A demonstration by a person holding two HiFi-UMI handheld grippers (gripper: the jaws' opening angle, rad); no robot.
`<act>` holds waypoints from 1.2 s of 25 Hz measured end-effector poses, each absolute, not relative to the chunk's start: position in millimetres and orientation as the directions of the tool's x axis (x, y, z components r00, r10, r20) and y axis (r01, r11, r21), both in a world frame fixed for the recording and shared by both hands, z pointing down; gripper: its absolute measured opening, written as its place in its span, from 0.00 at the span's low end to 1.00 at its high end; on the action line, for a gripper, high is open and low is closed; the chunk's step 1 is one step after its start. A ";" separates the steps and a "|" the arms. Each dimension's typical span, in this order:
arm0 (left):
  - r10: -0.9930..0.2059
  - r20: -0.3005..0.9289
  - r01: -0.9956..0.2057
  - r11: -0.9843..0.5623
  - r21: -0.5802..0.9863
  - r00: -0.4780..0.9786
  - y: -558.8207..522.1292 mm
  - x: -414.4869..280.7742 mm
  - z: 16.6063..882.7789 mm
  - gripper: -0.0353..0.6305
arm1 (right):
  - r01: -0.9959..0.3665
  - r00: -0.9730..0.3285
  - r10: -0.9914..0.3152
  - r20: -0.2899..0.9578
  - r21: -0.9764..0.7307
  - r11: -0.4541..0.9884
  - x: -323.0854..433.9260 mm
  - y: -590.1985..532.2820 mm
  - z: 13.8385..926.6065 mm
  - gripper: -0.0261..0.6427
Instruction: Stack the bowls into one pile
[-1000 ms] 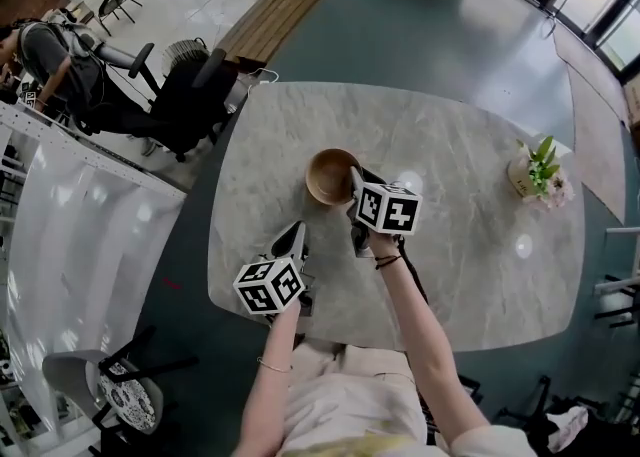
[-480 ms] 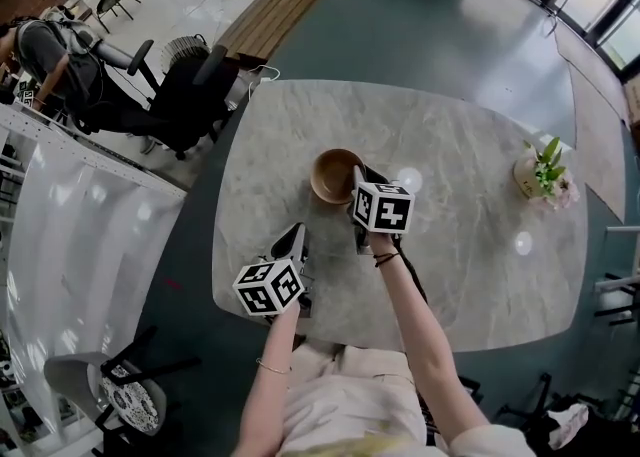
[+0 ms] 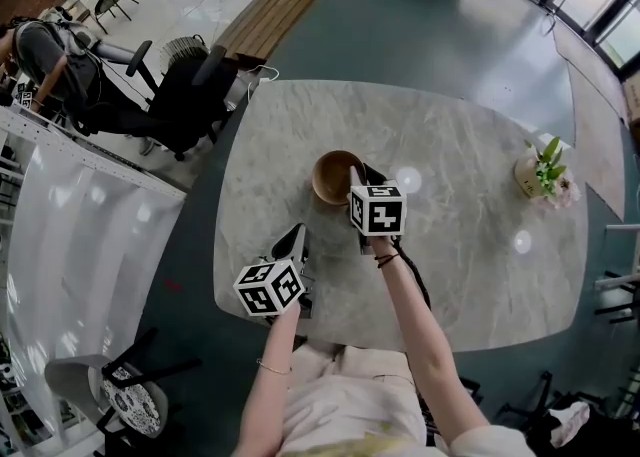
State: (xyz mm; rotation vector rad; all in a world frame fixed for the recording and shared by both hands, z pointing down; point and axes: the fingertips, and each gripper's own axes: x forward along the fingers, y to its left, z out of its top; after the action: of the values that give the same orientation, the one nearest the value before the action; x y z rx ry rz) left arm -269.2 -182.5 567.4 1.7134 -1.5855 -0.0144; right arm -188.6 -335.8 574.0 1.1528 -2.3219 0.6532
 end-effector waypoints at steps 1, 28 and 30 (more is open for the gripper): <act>-0.848 0.482 -0.839 0.087 0.538 0.221 -182.5 -269.2 567.1 0.05 | -0.818 -0.537 -0.600 0.593 -0.193 0.542 -188.9 -335.2 573.5 0.11; -0.899 0.362 -0.885 -0.057 0.461 0.246 -186.3 -237.1 514.5 0.05 | -0.758 -0.650 -0.646 0.401 -0.284 0.587 -126.7 -289.6 516.0 0.05; -0.908 0.342 -0.891 -0.069 0.448 0.243 -183.6 -235.1 504.5 0.05 | -0.748 -0.663 -0.649 0.373 -0.301 0.592 -117.3 -281.3 507.3 0.05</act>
State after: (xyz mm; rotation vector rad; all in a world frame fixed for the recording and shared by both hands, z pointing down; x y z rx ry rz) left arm -235.1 -183.6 504.5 1.9459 -1.6372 -0.0366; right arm -117.3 -281.3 507.3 1.1578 -2.5968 0.6461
